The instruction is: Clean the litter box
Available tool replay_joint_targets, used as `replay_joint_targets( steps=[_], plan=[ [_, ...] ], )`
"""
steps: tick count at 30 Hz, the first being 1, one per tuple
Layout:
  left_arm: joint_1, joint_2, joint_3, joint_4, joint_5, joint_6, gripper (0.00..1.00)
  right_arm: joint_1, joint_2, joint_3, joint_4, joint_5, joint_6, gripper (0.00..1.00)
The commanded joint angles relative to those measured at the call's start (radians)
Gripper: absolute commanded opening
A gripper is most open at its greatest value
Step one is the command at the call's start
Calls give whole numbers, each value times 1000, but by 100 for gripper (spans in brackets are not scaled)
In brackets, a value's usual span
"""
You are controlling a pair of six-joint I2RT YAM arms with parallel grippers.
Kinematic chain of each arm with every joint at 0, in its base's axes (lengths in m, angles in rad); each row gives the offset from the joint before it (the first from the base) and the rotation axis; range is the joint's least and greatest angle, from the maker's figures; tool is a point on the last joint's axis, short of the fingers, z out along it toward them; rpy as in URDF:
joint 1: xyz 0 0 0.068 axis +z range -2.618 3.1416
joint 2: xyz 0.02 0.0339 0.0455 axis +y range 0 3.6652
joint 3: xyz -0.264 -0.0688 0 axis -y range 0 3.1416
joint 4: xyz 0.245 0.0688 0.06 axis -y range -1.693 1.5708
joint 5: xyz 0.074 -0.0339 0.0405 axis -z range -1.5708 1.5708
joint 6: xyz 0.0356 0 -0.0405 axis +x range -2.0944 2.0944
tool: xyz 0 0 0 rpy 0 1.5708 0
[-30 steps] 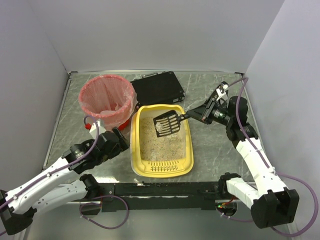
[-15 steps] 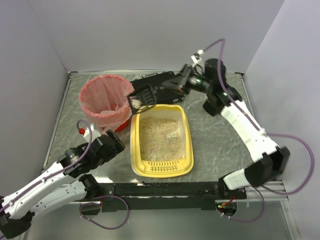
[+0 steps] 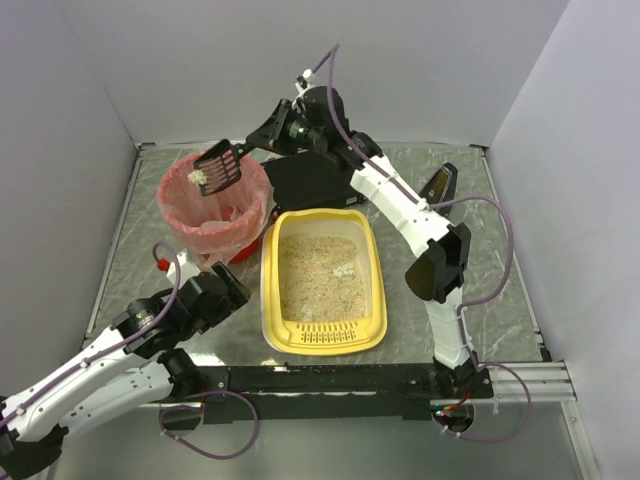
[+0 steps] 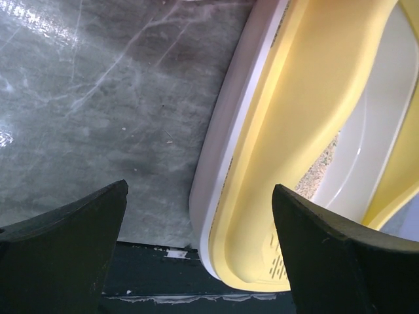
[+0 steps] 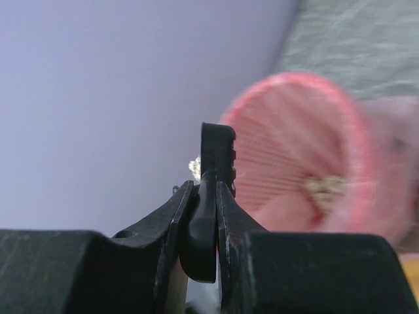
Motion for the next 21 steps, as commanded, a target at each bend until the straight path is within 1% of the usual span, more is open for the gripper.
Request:
replay_joint_targets(
  steps=[1, 2, 3, 4, 5, 7, 8, 10, 11, 13, 14, 15, 16, 18, 21],
  plan=[
    [-3, -38, -19, 17, 24, -15, 97, 28, -34, -57, 79, 185, -226, 0],
    [-3, -47, -32, 22, 30, -18, 97, 45, -35, -46, 70, 195, -362, 0],
    [-3, -50, -36, 25, 32, -18, 97, 72, -37, -40, 71, 201, -438, 0],
    [-3, -52, -39, 28, 33, -20, 97, 94, -38, -29, 59, 262, -495, 0],
    [-3, -55, -42, 31, 38, -20, 97, 107, -44, -24, 66, 272, -617, 0],
    [-3, -57, -44, 43, 42, -15, 97, 157, -55, -35, 83, 322, -720, 0],
    [-1, -57, -46, 48, 47, -14, 97, 172, -67, -52, 111, 385, -813, 0],
    [-1, -58, -47, 53, 50, -23, 97, 215, -81, -81, 146, 413, -892, 0],
    [-3, -58, -50, 57, 51, -21, 97, 232, -95, -108, 166, 448, -985, 0],
    [-3, -61, -55, 68, 59, -23, 97, 273, -106, -136, 220, 485, -1062, 0],
    [-3, -61, -58, 69, 62, -21, 97, 287, -121, -182, 250, 550, -1114, 0],
    [-3, -63, -59, 74, 68, -18, 97, 299, -129, -202, 308, 575, -1139, 0],
    [-3, -66, -59, 76, 67, -21, 97, 316, -133, -217, 332, 594, -1170, 0],
    [-3, -70, -65, 82, 73, -26, 97, 319, -132, -209, 344, 618, -1161, 0],
    [-3, -84, -84, 102, 85, -23, 97, 319, -118, -120, 280, 631, -1115, 0]
  ],
)
